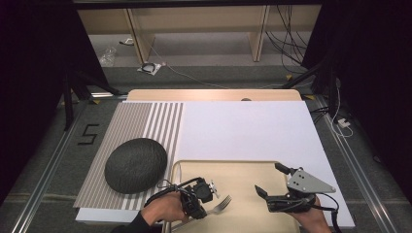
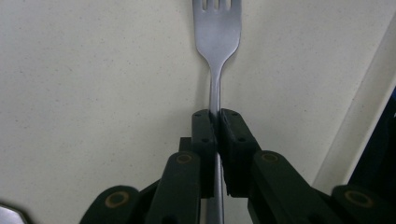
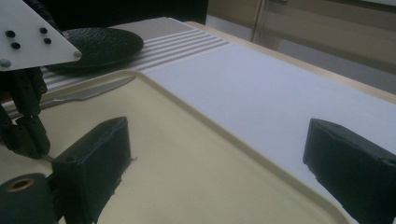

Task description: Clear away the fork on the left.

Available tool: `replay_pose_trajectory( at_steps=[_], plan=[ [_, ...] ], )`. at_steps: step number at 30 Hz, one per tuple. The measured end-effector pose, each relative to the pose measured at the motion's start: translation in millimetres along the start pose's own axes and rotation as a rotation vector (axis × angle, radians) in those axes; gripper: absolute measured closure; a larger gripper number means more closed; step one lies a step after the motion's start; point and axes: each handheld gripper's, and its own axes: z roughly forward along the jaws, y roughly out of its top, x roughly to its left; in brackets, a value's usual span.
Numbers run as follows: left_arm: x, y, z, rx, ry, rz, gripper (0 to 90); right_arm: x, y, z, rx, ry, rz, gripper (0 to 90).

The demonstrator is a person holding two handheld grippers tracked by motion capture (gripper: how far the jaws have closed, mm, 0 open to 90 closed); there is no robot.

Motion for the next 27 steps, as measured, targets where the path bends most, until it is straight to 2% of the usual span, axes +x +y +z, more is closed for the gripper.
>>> replay_pose_trajectory(
  at_steps=[8,10,12,16,19,20,22,25,27],
  plan=[
    [-0.5,0.4,1.9,0.001,0.009,0.007,83.3,0.2,0.2,-0.5,0.007,0.000,-0.003,8.4],
    [-0.5,0.7,1.2,-0.014,0.018,0.006,81.6,0.3,0.1,-0.4,0.008,0.002,-0.003,8.4],
    [-0.8,0.9,-1.1,-0.029,0.000,0.013,72.1,0.5,0.1,-0.5,0.008,0.004,-0.006,8.4],
    [-4.9,1.7,-7.9,-0.080,0.019,0.015,63.0,0.6,0.0,-0.1,0.001,0.006,-0.005,8.4],
    [-6.0,1.5,-12.4,-0.121,0.036,0.048,55.9,0.9,0.0,0.0,0.000,0.005,-0.005,8.4],
    [-5.5,1.3,-12.9,-0.125,0.024,0.049,56.0,0.9,0.0,-0.1,0.000,0.006,-0.005,8.4],
    [-5.8,0.8,-13.3,-0.139,0.041,0.056,57.9,0.8,0.1,-0.3,0.002,0.006,-0.005,8.4],
    [-7.2,0.6,-13.5,-0.161,0.053,0.075,66.4,0.6,0.1,-0.5,0.001,0.005,-0.003,8.4],
    [-8.7,0.3,-12.4,-0.168,0.062,0.104,70.5,0.6,0.0,-0.3,0.003,0.005,-0.004,8.4]
  ],
)
